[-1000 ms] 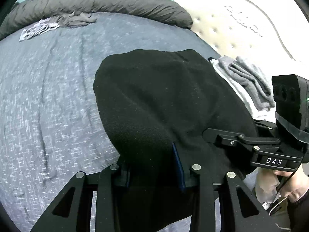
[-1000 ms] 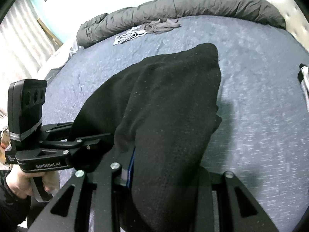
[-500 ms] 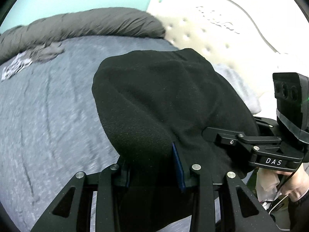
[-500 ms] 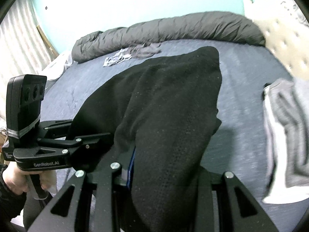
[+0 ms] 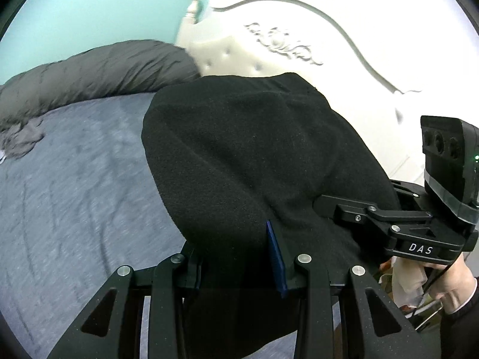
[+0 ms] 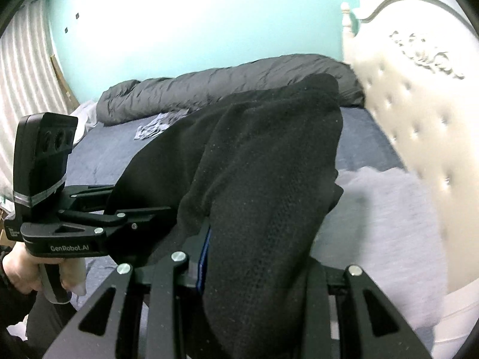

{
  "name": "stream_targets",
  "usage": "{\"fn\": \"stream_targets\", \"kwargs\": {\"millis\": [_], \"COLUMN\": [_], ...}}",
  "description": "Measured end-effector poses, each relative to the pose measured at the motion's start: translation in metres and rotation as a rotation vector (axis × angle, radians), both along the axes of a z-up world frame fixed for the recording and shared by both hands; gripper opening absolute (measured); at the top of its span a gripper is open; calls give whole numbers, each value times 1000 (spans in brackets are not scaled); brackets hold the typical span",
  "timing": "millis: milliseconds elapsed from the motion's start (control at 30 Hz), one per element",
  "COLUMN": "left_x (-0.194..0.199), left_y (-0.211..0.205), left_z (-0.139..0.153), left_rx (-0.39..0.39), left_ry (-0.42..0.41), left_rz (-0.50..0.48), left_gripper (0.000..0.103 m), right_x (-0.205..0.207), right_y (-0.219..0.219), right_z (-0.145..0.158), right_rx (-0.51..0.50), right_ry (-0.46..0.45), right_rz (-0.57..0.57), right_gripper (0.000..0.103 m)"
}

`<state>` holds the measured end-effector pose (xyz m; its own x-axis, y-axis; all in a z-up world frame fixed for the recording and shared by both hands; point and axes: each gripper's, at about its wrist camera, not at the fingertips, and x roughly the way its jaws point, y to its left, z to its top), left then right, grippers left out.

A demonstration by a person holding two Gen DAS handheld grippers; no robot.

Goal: Fold clothes
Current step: 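Lift the black sweatshirt with both tools and carry it toward the headboard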

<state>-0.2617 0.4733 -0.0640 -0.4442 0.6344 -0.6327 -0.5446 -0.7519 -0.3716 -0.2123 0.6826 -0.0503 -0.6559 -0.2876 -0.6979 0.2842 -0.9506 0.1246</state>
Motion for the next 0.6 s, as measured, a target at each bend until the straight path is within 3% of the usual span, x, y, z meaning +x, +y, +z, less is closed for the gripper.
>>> {"fn": "stream_targets", "kwargs": {"millis": [300, 600], "left_x": [-20, -22], "left_y": [97, 153], "left_z": [-6, -21], "left_rx": [32, 37], "left_ry": [-20, -39], "left_rz": [-44, -48], "left_gripper": [37, 37], "right_x": [-1, -7], "right_y": [91, 146], "right_z": [7, -3], "right_rx": [67, 101], "right_ry": [-3, -16], "right_rz": [-47, -57], "right_gripper": [32, 32]}}
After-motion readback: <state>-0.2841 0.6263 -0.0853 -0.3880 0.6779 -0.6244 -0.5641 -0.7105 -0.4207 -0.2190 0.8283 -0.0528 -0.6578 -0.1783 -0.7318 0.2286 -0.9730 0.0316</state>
